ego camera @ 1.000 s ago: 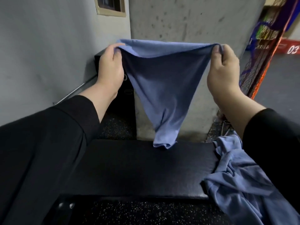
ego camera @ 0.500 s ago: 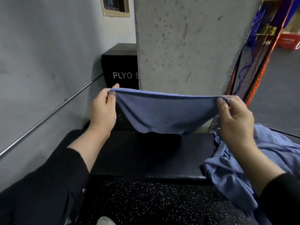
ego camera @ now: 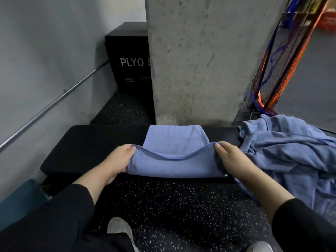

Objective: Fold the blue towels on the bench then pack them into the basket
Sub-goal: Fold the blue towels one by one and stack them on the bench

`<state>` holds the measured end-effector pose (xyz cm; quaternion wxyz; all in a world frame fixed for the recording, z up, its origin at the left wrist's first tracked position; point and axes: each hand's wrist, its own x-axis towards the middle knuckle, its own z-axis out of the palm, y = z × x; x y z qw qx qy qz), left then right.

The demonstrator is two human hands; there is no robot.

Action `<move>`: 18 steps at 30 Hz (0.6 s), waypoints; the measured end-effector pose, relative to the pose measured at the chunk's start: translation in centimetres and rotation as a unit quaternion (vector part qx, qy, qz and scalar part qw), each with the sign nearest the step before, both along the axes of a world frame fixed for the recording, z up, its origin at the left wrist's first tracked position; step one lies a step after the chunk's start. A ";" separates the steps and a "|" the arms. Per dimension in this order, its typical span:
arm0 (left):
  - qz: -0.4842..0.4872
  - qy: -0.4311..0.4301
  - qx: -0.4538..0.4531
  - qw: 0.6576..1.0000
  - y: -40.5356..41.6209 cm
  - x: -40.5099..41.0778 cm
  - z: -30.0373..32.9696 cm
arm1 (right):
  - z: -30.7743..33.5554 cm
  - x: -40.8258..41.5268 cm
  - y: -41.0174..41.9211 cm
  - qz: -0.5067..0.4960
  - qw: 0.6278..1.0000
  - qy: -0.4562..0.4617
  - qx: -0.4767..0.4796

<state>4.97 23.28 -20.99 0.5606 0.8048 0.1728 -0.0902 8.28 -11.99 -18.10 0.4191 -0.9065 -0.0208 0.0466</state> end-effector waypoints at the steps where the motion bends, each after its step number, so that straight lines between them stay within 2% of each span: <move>1: 0.000 0.002 -0.004 1.000 -0.2 0.1 -0.1 | -0.3 0.4 -0.1 -0.009 1.000 0.002 -0.002; 6: -0.018 -0.030 0.023 0.999 -0.9 1.3 -0.8 | -1.6 1.9 0.0 -0.017 1.000 0.006 -0.022; 9: -0.060 -0.061 0.108 0.990 -1.5 2.3 -1.2 | -2.2 3.0 0.4 -0.022 0.999 -0.004 -0.032; 13: -0.173 -0.040 0.227 0.958 -2.4 4.1 -2.5 | -3.1 4.8 1.3 -0.018 0.999 -0.011 -0.046; 18: -0.164 -0.069 0.318 0.931 -3.3 6.4 -3.3 | -4.7 6.8 2.8 0.022 0.995 -0.016 -0.094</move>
